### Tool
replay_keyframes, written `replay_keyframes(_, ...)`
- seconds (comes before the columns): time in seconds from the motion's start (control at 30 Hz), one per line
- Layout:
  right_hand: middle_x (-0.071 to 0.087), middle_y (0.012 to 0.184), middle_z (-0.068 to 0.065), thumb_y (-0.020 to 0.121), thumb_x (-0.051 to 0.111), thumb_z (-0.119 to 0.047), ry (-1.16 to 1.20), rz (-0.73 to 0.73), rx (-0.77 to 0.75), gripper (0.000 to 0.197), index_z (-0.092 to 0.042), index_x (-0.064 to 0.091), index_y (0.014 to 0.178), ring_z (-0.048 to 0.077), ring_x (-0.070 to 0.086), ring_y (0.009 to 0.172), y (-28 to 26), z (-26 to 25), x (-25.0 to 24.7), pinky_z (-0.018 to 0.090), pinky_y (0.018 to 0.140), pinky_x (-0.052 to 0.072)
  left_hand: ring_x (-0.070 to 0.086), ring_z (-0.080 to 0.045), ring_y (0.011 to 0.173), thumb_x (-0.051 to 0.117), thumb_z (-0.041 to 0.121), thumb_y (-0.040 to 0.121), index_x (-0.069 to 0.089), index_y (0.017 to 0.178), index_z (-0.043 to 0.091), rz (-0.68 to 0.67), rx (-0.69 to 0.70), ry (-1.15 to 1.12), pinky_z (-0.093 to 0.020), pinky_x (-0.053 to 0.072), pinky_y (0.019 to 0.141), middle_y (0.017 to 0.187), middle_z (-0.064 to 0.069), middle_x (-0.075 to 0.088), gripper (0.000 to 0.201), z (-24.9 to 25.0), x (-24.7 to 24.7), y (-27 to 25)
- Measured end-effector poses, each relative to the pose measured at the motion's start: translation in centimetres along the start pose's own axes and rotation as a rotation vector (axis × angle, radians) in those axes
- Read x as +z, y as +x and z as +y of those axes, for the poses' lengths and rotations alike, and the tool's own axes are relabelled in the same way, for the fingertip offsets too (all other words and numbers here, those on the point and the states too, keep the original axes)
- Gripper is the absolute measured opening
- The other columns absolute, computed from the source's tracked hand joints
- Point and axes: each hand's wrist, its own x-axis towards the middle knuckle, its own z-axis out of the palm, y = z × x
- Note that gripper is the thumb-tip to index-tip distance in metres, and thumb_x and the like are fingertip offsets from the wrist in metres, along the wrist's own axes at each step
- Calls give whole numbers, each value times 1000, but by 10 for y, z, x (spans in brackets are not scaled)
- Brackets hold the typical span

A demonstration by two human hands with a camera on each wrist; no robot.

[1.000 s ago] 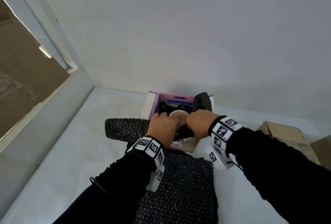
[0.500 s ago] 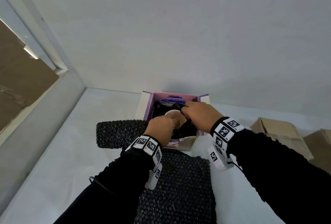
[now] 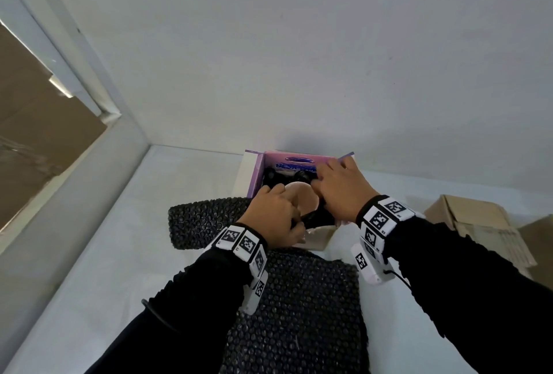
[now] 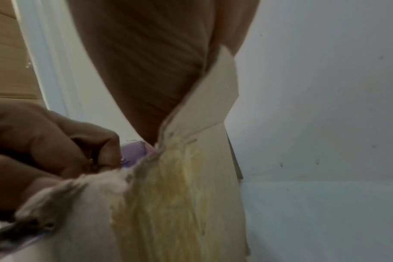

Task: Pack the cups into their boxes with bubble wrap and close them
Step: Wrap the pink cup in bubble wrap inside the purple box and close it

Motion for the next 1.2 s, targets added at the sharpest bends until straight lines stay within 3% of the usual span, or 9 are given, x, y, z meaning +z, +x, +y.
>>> replay_keyframes(0.13,68,88,-6,85,50,-24,9,-57,2,17,-24,66,92,24,45,110,-4,-8,3,44,95,10,51,-22,96,28,42,85,73,93,17,-44,-33,42,-34,28,77,107,-1,63,52,2,4,-4)
replay_keyframes(0.27,64,93,-3,82,52,-27,93,-207,43,22,-24,71,92,24,36,116,-3,-7,-1,47,97,15,53,-20,95,31,41,86,71,96,24,-51,-26,49,-35,29,78,96,4,68,44,1,2,-8)
replay_keyframes(0.37,59,108,-2,80,58,-22,64,-129,57,19,-26,68,96,28,34,122,-3,-3,-8,47,97,21,53,-18,97,41,58,83,66,101,29,9,-124,60,-36,35,86,98,8,67,43,-8,-1,-17)
replay_keyframes(0.53,68,99,-2,80,55,-13,126,-33,129,16,-25,59,91,30,37,125,-1,-9,-1,45,98,19,47,-18,104,50,80,65,61,96,31,210,-269,86,-39,35,90,104,7,54,59,-25,-8,-45)
replay_keyframes(0.67,68,97,-1,80,53,-15,130,-62,132,23,-23,61,100,28,38,119,-5,-16,-1,44,95,17,46,-21,103,53,68,66,53,110,32,295,-343,-37,-40,42,85,112,4,47,56,-25,-9,-68)
replay_keyframes(0.87,66,93,-7,83,51,-29,319,61,137,15,-30,59,96,22,46,105,-16,-21,-15,39,84,20,62,-21,94,67,33,61,42,114,34,23,-534,-411,-35,52,75,108,7,61,59,-41,-13,-97)
replay_keyframes(0.93,65,98,-9,85,52,-34,448,137,121,14,-31,57,98,21,50,104,-18,-24,-21,40,87,28,63,-22,89,65,29,70,52,106,33,76,-617,-355,-32,51,70,95,6,66,39,-42,-24,-97)
replay_keyframes(1.07,58,102,-10,75,71,-36,891,239,-29,32,-29,50,98,16,54,98,-19,-33,-34,37,80,45,50,-20,99,67,37,77,71,94,30,290,-582,-158,-34,50,70,102,4,52,19,-38,-53,-86)
replay_keyframes(1.2,55,86,-5,73,78,-28,1099,311,-85,46,-23,39,97,12,54,70,-19,-43,-41,29,64,43,58,-29,80,63,18,73,59,97,27,420,-449,-304,-38,49,64,96,2,53,26,-20,-74,-59)
